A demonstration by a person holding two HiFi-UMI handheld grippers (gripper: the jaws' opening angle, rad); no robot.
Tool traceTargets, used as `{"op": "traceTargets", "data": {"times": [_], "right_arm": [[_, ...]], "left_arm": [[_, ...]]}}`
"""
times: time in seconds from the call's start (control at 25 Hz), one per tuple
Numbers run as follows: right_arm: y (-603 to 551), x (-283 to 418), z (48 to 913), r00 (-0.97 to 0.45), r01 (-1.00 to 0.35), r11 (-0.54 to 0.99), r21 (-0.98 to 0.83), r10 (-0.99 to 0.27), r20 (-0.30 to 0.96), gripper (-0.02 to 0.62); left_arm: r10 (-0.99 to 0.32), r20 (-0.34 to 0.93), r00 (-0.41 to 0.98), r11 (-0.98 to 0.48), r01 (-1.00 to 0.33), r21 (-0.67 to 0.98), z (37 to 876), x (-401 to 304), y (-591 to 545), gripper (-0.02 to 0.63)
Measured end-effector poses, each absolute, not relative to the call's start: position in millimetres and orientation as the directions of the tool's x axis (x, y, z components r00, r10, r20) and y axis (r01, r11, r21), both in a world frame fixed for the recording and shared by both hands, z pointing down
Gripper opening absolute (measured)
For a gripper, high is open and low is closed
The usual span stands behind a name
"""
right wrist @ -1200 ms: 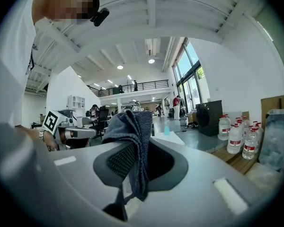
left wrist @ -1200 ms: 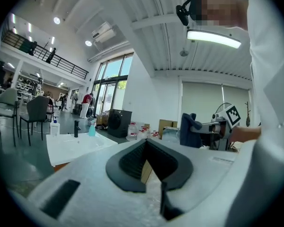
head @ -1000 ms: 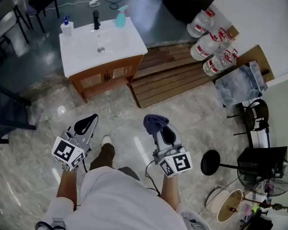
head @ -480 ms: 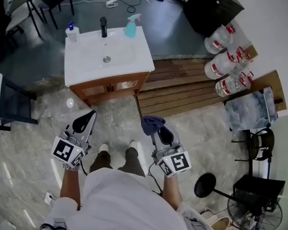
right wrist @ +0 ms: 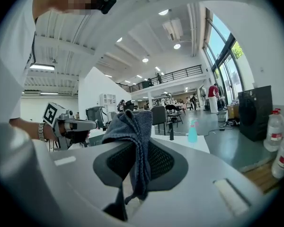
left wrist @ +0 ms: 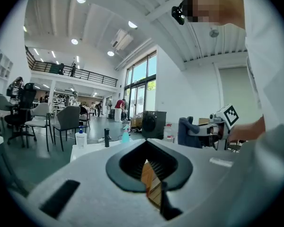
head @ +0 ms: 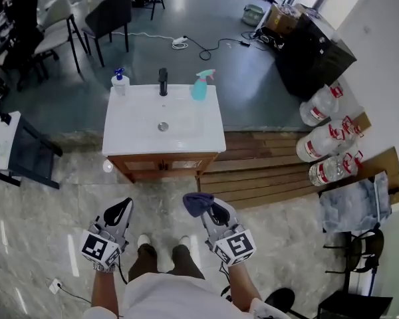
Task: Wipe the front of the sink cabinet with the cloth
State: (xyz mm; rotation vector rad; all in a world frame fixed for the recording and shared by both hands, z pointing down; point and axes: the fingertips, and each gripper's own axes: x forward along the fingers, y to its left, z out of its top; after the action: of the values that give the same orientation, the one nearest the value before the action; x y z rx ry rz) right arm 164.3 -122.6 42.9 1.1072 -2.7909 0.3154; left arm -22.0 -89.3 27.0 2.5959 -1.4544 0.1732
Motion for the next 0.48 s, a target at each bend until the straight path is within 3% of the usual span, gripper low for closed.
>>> {"op": "traceTargets", "data": {"times": [0.48], "right_arm": [[-160, 44, 142, -0.730, -0.680, 0.720, -0.141, -0.645, 0.227, 0.060]], "left_arm": [[-0.834, 0.173, 0.524, -0.517, -0.852, 0.087, 126, -105, -133, 0.001]]}}
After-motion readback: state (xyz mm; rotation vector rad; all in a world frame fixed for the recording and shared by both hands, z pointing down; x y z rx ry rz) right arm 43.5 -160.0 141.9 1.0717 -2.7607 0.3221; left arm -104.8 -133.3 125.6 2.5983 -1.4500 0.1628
